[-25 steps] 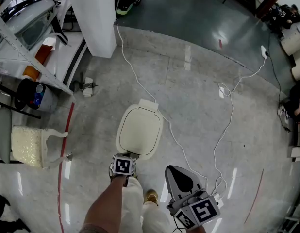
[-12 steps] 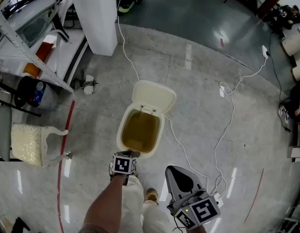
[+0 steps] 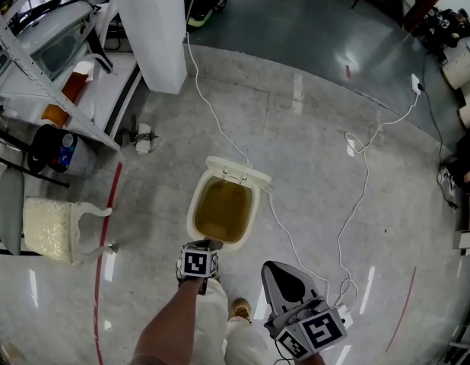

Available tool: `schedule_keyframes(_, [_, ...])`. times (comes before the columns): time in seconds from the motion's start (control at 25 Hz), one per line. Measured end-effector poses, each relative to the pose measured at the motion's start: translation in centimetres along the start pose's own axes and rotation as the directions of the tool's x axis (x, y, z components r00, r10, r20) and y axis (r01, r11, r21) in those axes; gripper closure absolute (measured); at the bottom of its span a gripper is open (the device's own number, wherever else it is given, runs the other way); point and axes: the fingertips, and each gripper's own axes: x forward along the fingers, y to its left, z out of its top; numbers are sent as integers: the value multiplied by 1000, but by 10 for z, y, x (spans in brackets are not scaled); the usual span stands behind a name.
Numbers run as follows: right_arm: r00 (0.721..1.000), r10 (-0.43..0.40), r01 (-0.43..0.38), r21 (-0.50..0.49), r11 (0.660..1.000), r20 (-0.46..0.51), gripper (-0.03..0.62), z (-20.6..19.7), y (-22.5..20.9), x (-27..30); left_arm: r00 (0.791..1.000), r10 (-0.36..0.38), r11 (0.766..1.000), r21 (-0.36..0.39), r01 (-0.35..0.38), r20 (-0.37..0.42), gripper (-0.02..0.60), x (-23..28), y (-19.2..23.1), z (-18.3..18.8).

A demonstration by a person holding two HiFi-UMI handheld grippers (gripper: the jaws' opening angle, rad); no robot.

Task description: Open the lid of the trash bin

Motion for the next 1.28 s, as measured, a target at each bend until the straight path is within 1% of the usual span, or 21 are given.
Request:
schedule_keyframes(0.16, [1000,1,-1,-1,1000,26,560,13,-1,-2,1000,19,1000,-16,-19,-2,583,-9,3,4])
schedule_keyframes(0.32, [999,-1,1,1,1000,37,560,22,-3,-7,1000,26,999,-25,-26,6,583,-26,1,17])
schedule_keyframes(0.48, [998,5,-5,-1,1000,64,560,52,4,-22,999,9,1000,-17,-9,41,583,-73,-18,48])
schedule_keyframes(0.6, [995,26,-25,-12,1000,101,560,84,14,-41,994,-13,1000,-10,14,107,583,-124,-39,83])
schedule_keyframes(0.76, [986,76,-71,-38,997,151,560,120,30,-75,972,-19,999,37,11,235,583,-203,-72,138])
schedule_keyframes(0.88, [979,112,-106,-47,993,169,560,129,41,-105,953,-17,997,72,-5,304,583,-256,-101,158])
schedule_keyframes(1.0, [976,130,-123,-52,991,176,560,133,46,-134,941,-17,995,94,-16,339,582,-296,-130,162])
schedule_keyframes(1.2, [971,144,-132,-71,989,192,560,156,54,-177,920,-9,996,89,-29,392,583,-355,-158,163])
schedule_keyframes(1.28, [969,144,-133,-68,989,203,560,162,58,-190,912,-8,996,88,-31,411,583,-375,-167,157])
